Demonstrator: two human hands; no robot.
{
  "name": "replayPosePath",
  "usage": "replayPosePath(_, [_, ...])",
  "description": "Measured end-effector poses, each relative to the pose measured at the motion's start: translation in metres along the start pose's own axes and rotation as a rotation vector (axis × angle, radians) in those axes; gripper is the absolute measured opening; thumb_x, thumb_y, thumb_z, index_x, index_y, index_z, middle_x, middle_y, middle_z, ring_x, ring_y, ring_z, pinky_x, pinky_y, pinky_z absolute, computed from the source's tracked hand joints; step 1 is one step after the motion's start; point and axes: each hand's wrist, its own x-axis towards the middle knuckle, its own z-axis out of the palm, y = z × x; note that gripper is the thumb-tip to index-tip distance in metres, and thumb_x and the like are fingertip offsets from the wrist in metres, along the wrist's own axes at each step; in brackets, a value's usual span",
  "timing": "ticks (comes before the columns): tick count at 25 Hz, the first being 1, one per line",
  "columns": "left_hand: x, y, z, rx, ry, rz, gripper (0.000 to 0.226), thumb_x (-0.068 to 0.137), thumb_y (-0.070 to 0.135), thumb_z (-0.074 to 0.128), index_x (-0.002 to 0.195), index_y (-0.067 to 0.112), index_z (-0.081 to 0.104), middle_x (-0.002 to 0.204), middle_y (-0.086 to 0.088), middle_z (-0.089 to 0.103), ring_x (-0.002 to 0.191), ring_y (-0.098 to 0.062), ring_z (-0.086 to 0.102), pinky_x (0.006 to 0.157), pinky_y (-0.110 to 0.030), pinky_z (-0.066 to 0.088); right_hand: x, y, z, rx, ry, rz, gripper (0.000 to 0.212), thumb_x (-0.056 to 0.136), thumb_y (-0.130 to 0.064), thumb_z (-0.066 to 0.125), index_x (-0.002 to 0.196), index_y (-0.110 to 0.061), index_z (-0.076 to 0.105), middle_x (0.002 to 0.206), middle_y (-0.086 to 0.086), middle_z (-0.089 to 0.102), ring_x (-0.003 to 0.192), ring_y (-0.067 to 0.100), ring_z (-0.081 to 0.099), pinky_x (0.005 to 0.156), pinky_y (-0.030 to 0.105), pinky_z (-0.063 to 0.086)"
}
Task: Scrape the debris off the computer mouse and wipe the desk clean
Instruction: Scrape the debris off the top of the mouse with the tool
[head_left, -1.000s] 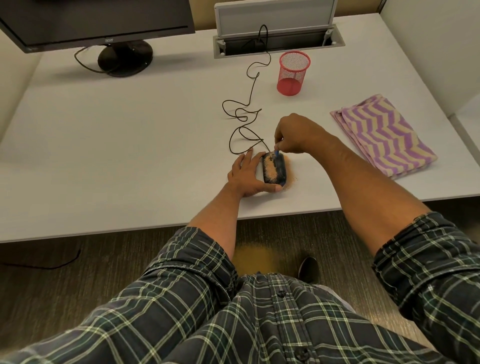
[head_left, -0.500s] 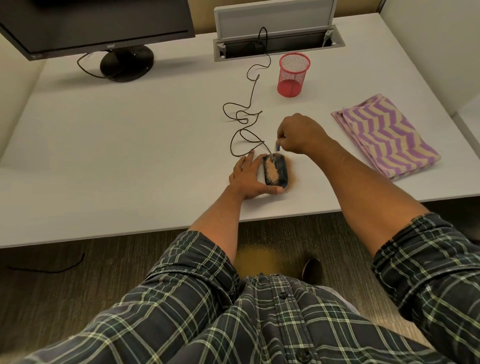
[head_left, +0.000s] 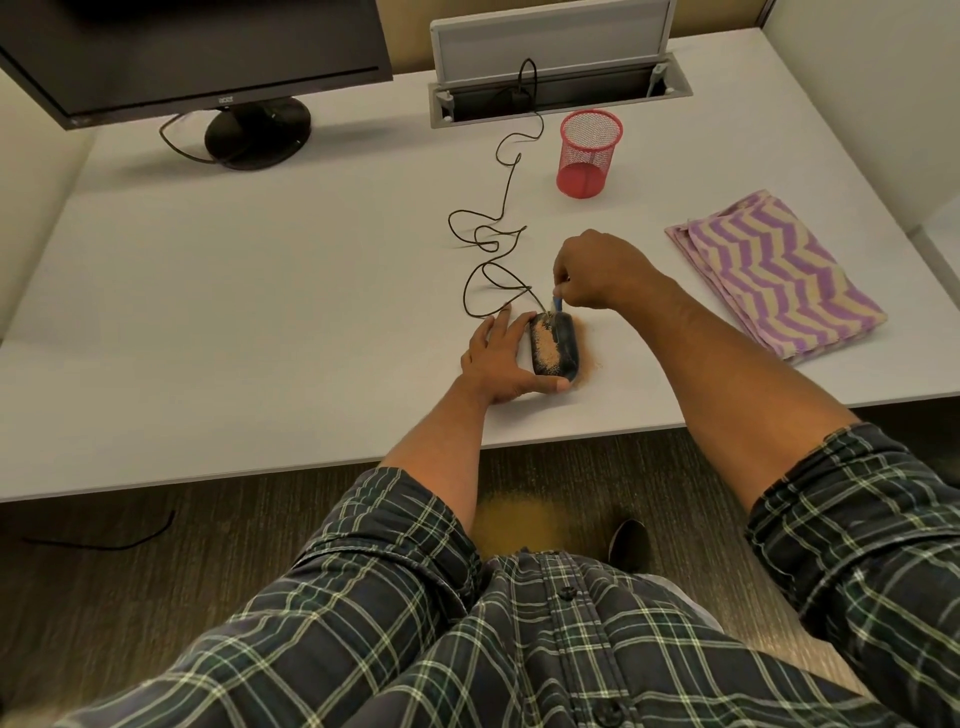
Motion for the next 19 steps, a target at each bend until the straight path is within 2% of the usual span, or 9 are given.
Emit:
replayPosePath(3, [-0.0001,0.0,-0.001,-0.002,-0.005,-0.006,0.122,0.064,0.074,0.077,0.158,0.043,0.005,0.167,0.01,-0.012,0.153,-0.02,-0.014,0.121,-0.056,0.005,0.0007,-0.0011,0.0021,0.029,-0.03,-0.013,0.019,0.084,-0.022,0.075,0.1,-0.012,0.078,0.097,0.008,0.074,0.082,0.022,0.064,0.068,0.031,0.049])
replayPosePath(7, [0.0004,-0.0003,-0.0002,0.002,0.002,0.003,0.122,0.064,0.074,0.077,0.158,0.043,0.006,0.168,0.01,-0.012,0.153,-0.019,-0.014,0.122,-0.056,0.005,-0.0001,-0.0005,0.0038,0.011,0.013,-0.003,0.019,0.085,-0.022,0.073,0.099,-0.011,0.078,0.097,0.009,0.073,0.082,0.024,0.065,0.071,0.033,0.053])
replayPosePath(13, [-0.0014,0.0009,-0.001,0.008,0.002,0.002,0.122,0.064,0.074,0.077,0.158,0.043,0.006,0.167,0.01,-0.012,0.153,-0.019,-0.014,0.122,-0.055,0.005,-0.0008,-0.0005,0.0085,-0.021,0.023,-0.019,0.019,0.087,-0.023,0.07,0.102,-0.013,0.077,0.101,0.009,0.073,0.087,0.026,0.065,0.069,0.032,0.047])
replayPosePath(16, [-0.0011,0.0007,-0.0013,0.015,0.004,-0.001,0.122,0.065,0.074,0.077,0.158,0.043,0.005,0.167,0.01,-0.012,0.153,-0.019,-0.014,0.121,-0.055,0.005,-0.0007,0.0011,0.0092,-0.006,-0.019,-0.047,0.019,0.085,-0.025,0.072,0.1,-0.015,0.078,0.101,0.006,0.073,0.087,0.024,0.064,0.068,0.032,0.048])
replayPosePath(19, [-0.0014,0.0005,-0.0005,0.006,0.009,0.007,0.121,0.065,0.073,0.077,0.158,0.042,0.006,0.168,0.01,-0.012,0.153,-0.019,-0.013,0.122,-0.054,0.004,-0.0015,0.0038,0.0092,-0.045,0.049,-0.01,0.017,0.086,-0.025,0.07,0.098,-0.015,0.078,0.1,0.007,0.072,0.085,0.026,0.064,0.069,0.033,0.049])
